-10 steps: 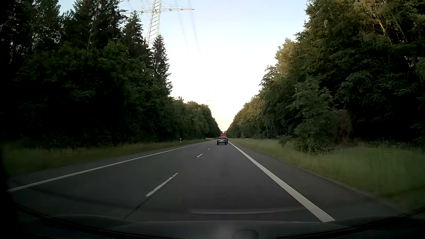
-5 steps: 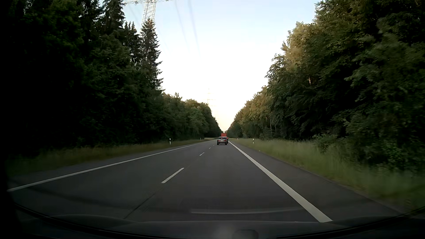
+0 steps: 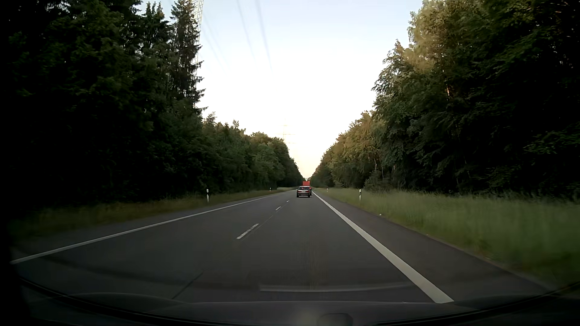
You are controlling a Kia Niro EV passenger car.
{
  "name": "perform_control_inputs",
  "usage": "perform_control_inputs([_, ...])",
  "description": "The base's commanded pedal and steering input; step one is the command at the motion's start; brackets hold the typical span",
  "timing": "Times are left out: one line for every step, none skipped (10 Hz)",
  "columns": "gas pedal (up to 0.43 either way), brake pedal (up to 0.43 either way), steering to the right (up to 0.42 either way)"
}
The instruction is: Follow the waypoints while adhering to traffic rules and regulations
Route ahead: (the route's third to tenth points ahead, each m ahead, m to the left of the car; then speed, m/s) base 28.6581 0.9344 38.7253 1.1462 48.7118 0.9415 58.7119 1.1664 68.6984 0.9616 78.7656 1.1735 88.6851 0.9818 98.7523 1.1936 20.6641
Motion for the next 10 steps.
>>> perform_control_inputs([0.047, 0.018, 0.001])
perform_control_inputs([0.047, 0.024, 0.001])
perform_control_inputs([0.047, 0.018, 0.001])
perform_control_inputs([0.047, 0.024, 0.001])
perform_control_inputs([0.047, 0.024, 0.001])
perform_control_inputs([0.047, 0.024, 0.001])
perform_control_inputs([0.047, 0.024, 0.001])
perform_control_inputs([0.047, 0.024, 0.001])
perform_control_inputs([0.047, 0.018, 0.001])
perform_control_inputs([0.047, 0.024, 0.001])
